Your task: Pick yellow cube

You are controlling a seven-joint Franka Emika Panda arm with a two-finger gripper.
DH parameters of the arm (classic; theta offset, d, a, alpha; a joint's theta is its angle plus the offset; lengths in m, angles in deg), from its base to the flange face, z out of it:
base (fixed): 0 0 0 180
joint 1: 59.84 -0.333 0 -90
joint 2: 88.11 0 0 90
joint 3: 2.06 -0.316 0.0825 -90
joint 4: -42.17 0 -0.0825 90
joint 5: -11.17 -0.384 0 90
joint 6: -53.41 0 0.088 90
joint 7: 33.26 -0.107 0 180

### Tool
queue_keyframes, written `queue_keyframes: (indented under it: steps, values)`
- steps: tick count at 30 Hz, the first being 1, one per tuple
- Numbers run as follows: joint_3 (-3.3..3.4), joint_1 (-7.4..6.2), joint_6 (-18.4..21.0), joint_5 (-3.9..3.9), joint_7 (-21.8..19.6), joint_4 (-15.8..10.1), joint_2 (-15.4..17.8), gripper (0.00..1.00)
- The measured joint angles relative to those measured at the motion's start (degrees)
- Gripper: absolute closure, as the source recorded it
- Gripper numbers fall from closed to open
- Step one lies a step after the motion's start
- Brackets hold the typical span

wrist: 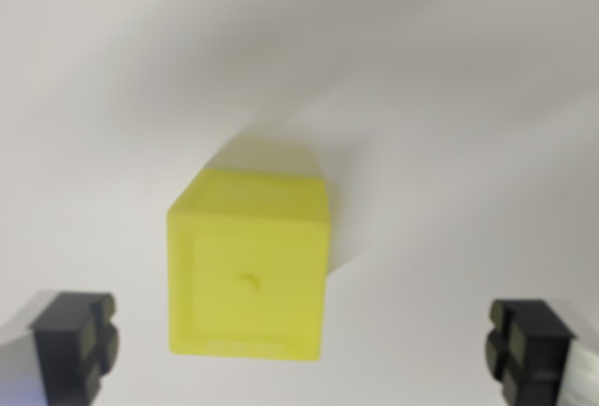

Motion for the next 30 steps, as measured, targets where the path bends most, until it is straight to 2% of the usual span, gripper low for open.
queue_keyframes:
  steps: [14, 30]
  values:
    - [0.01, -3.40, -3.1, -0.63, -7.5, 1.7, -5.1, 0.00]
    - [-0.02, -3.72, -7.2, -1.64, -7.6, 3.1, -10.5, 0.00]
